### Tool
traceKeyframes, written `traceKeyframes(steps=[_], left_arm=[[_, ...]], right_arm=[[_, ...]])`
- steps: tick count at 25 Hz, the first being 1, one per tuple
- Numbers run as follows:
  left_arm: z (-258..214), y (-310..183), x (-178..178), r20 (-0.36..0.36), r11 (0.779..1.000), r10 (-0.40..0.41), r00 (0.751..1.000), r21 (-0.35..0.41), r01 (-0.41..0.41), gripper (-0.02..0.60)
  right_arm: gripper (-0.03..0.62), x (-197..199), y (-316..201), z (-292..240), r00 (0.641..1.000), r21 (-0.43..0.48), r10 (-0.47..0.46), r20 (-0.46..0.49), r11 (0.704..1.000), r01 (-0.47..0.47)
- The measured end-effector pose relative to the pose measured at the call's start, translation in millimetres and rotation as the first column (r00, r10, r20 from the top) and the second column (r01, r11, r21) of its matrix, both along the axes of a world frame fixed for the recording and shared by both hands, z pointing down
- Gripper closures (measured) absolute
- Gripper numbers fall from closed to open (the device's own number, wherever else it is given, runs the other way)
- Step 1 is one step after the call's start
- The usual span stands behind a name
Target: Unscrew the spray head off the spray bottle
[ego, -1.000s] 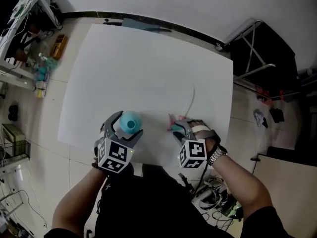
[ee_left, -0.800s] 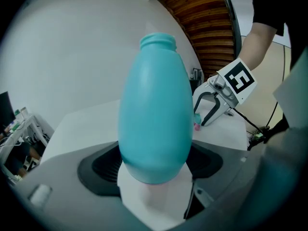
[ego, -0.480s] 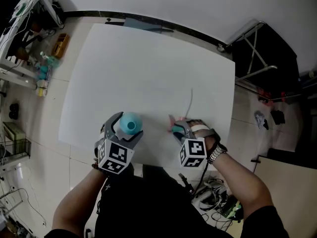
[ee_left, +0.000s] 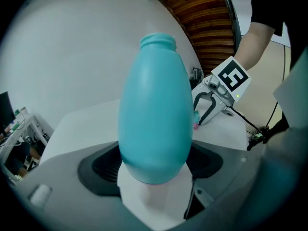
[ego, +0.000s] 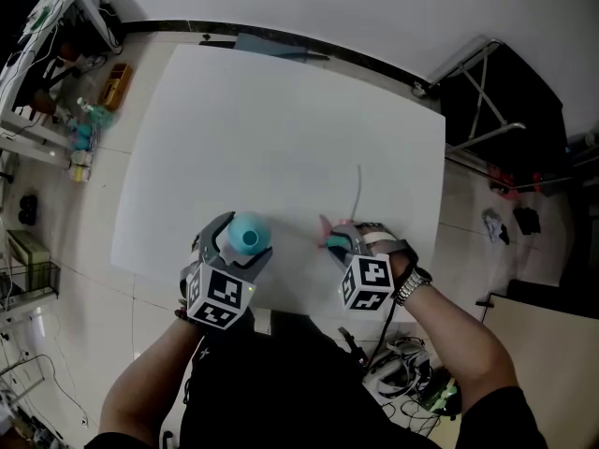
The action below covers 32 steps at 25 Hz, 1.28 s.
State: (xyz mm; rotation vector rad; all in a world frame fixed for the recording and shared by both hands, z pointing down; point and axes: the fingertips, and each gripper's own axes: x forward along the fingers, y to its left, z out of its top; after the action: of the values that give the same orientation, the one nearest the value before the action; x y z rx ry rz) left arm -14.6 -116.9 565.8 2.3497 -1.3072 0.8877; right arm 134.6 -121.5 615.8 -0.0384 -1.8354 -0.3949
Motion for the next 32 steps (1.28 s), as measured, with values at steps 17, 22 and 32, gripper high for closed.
traceKeyframes(steps=[17,22,32], left_arm=[[0,-1,2,0.001,1.000,-0.003,1.000,0.003,0.003,0.146],[0,-2,0,0.005,1.000,-0.003,1.000,0.007,0.003,0.146],[-7,-10,-3,0.013,1.000,-0.003,1.000,0.030,0.003,0.146]], right_arm=[[0.470,-22,-3,-40,0.962,-0.148,0.181,0.202,0.977,-0.153],[0.471,-33,-7,-74,0.891,-0.269,0.331,0.309,0.930,-0.252],[0.473,-55,-17,-163,0.581,-0.651,0.679,0.449,0.694,-0.308]])
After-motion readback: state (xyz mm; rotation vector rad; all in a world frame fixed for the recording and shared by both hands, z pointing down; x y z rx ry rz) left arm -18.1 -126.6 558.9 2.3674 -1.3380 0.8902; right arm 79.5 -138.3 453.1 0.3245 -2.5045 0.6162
